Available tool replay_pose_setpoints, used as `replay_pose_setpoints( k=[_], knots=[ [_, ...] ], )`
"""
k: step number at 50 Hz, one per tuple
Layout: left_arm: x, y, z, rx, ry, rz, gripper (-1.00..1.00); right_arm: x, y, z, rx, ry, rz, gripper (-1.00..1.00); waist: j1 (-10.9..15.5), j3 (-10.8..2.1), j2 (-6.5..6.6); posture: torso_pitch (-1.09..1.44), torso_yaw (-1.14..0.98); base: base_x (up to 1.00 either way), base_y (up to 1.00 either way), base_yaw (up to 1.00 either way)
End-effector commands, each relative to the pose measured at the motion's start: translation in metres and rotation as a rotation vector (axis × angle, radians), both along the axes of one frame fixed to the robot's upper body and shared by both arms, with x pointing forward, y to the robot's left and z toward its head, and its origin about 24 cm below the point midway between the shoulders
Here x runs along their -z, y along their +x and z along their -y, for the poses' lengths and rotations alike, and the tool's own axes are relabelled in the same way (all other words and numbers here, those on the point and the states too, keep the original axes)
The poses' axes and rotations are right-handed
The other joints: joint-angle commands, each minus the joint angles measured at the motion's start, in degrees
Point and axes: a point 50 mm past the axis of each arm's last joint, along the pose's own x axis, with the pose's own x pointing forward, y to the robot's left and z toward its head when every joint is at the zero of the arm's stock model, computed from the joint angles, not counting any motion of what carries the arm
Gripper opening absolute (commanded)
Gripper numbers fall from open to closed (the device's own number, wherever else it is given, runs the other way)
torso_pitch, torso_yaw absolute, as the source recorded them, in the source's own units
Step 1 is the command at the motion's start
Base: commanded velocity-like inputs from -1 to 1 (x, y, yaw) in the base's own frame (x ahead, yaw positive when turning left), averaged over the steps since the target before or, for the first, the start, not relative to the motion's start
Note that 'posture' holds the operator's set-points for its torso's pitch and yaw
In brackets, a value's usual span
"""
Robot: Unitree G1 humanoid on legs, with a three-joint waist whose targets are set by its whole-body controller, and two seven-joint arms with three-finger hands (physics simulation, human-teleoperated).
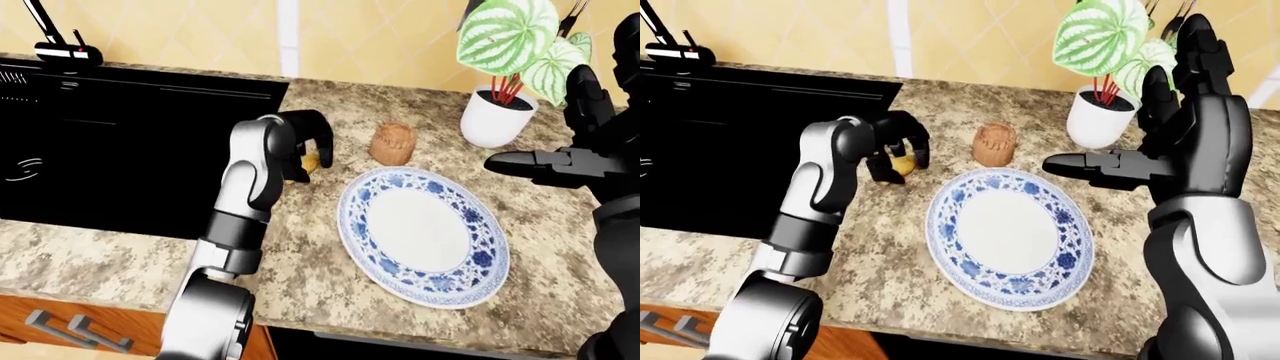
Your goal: Place the pastries on the plates.
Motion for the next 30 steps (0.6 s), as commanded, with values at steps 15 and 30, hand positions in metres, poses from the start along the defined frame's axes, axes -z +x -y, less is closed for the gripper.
replay_pose_setpoints(
  k=[15,30],
  knots=[
    [-0.018,0.002,0.001,0.027,-0.002,-0.013,-1.0,-0.014,-0.005,-0.001,0.006,-0.021,0.072,1.0,0.1,-0.38,-0.17,0.0,0.0,0.0,0.0,0.0],
    [-0.056,0.003,0.004,0.045,-0.063,0.079,-1.0,-0.014,-0.003,-0.001,0.004,-0.022,0.072,1.0,0.1,0.57,-0.42,0.0,0.0,0.0,0.0,0.0]
  ],
)
